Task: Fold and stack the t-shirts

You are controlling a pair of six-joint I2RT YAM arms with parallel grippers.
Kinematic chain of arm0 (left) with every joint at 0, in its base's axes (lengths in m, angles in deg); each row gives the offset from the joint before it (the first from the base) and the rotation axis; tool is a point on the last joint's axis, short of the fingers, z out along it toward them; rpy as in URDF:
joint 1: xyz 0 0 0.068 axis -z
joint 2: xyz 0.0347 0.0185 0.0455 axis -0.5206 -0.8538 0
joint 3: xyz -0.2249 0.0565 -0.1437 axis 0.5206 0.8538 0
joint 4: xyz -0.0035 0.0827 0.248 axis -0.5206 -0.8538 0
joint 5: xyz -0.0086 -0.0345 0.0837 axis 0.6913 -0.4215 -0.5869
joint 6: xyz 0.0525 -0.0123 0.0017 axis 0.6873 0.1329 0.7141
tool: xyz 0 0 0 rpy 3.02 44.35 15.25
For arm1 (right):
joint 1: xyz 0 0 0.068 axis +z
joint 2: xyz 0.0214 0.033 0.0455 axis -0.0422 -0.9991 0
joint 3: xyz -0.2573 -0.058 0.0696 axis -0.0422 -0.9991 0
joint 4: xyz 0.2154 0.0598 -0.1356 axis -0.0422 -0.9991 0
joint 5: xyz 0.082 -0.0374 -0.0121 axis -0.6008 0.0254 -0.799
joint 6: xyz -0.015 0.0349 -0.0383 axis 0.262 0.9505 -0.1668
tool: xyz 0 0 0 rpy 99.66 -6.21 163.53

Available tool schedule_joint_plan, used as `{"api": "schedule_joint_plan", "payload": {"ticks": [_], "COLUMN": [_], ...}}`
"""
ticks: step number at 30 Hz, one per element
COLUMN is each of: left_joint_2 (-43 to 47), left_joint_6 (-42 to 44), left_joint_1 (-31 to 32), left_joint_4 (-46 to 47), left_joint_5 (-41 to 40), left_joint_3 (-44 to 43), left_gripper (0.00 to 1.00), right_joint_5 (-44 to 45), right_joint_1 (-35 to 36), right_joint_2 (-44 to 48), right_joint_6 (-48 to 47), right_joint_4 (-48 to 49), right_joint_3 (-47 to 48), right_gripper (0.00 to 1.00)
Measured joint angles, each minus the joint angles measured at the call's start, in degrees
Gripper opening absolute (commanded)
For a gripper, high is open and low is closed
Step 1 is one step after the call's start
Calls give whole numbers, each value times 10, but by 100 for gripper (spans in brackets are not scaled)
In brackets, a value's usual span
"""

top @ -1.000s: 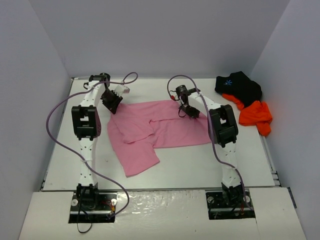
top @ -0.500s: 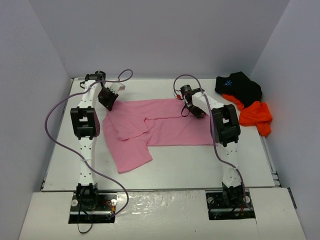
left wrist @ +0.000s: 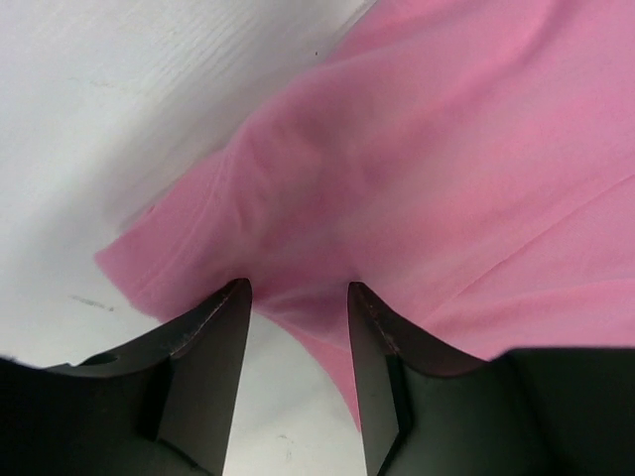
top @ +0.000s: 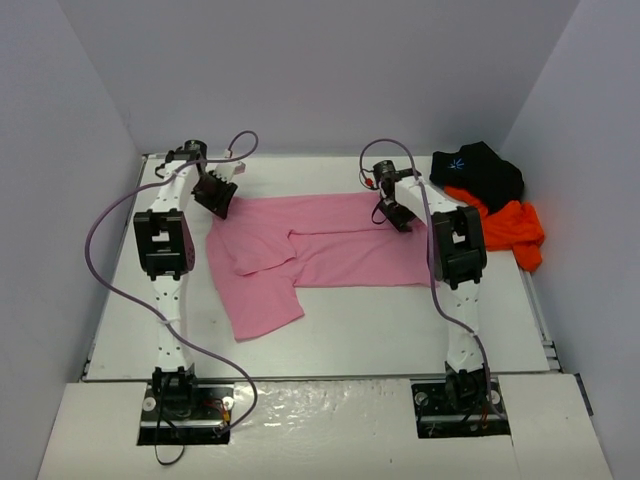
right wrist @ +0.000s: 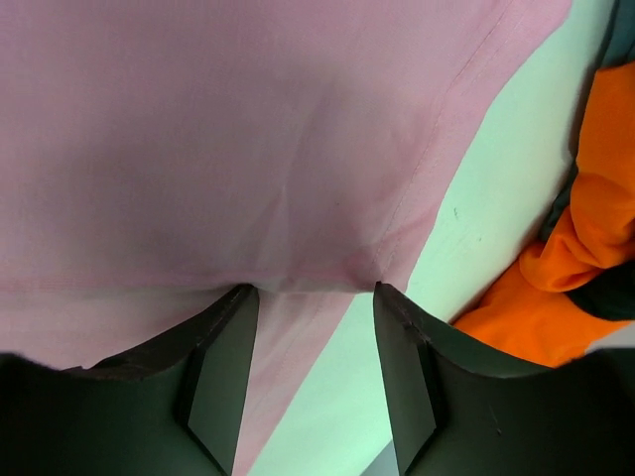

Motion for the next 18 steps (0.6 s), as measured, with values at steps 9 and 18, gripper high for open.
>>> {"api": "schedule_joint_plan", "payload": {"ticks": [9, 18], "left_joint_2": [151, 192], "left_joint_6": [-20, 6], "left_joint_1": [2, 30], "left_joint_4": [52, 35], "left_joint_5": [-16, -11], "left_joint_3": [69, 108], "left_gripper": [35, 0], "right_joint_5": [-12, -33], "right_joint_1": [6, 28], "right_joint_2": [44, 97], "right_joint_6": [-3, -4], "right_joint_4": [35, 66], "right_joint_3": [6, -38], "right_gripper": [31, 0]}}
